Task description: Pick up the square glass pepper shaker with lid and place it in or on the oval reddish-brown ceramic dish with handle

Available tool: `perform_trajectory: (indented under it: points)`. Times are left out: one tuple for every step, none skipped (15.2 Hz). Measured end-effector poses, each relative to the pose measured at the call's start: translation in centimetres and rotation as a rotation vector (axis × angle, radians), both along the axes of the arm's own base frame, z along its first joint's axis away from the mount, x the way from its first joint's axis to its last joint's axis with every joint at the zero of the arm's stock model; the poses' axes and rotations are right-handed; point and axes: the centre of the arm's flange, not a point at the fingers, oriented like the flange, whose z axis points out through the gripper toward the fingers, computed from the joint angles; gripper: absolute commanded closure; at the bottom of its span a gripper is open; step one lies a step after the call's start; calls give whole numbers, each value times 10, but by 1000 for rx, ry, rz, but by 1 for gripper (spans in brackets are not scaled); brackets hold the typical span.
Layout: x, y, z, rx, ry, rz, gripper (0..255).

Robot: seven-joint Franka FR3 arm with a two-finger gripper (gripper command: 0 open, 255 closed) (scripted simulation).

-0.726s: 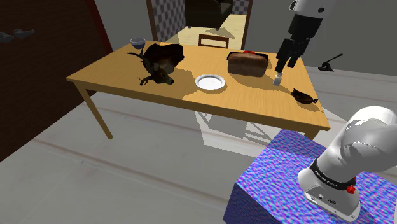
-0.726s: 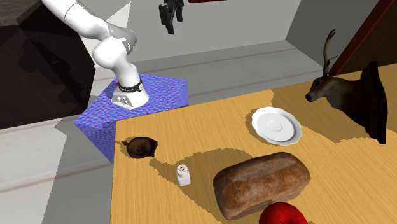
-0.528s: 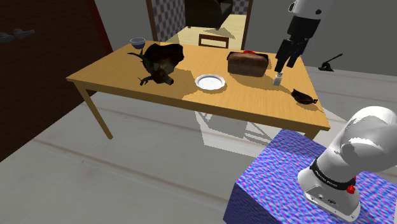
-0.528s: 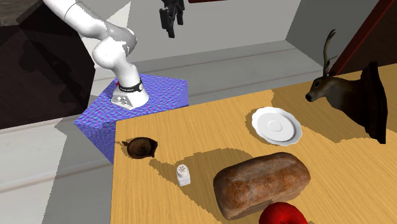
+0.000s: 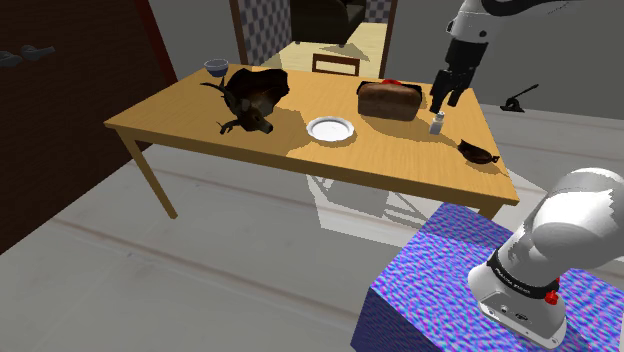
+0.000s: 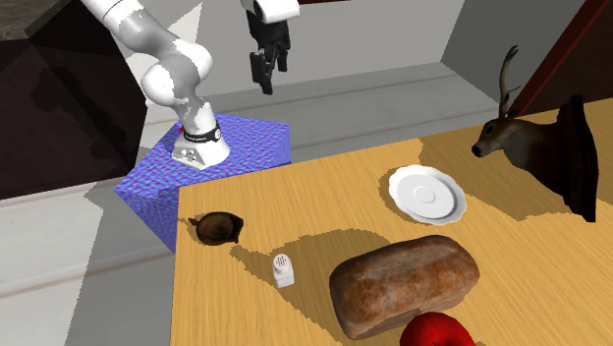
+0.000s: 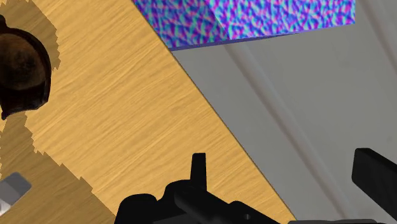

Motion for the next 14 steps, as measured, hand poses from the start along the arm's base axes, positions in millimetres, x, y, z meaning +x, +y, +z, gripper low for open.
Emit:
perform_trajectory:
  points:
    - [5, -8, -5, -3, 4, -2, 0]
    - [15, -20, -11, -6, 8, -5, 0]
    - [19, -30, -15, -9, 13, -7, 0]
    - [23, -43, -22, -12, 18, -10, 0]
    - [26, -55, -26, -14, 22, -12, 0]
    - [34, -65, -32, -18, 27, -15, 0]
    - [40, -74, -36, -20, 31, -17, 0]
    - [45, -82, -44, -23, 36, -20, 0]
    - [50, -96, -48, -26, 41, -23, 0]
    - [53, -107, -51, -29, 45, -25, 0]
    - [56, -118, -57, -31, 49, -28, 0]
    - [62, -129, -61, -34, 53, -30, 0]
    - [67, -142, -65, -37, 58, -33, 0]
    - [71, -153, -69, -40, 63, -35, 0]
